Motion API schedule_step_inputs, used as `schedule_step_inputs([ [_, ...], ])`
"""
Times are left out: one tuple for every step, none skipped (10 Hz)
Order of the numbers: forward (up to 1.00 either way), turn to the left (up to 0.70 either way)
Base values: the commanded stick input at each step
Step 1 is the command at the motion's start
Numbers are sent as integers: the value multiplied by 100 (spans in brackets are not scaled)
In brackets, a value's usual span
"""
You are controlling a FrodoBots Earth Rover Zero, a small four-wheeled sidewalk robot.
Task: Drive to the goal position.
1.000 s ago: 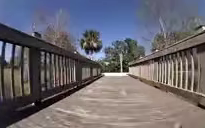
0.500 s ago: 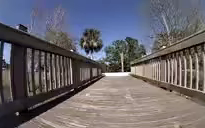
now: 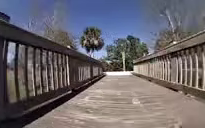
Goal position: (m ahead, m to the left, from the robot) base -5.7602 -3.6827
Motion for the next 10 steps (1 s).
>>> schedule_step_inputs([
  [70, 3],
  [70, 3],
  [70, 3],
  [70, 3],
  [70, 3],
  [70, 3],
  [70, 2],
  [70, 2],
  [70, 2],
  [70, 2],
])
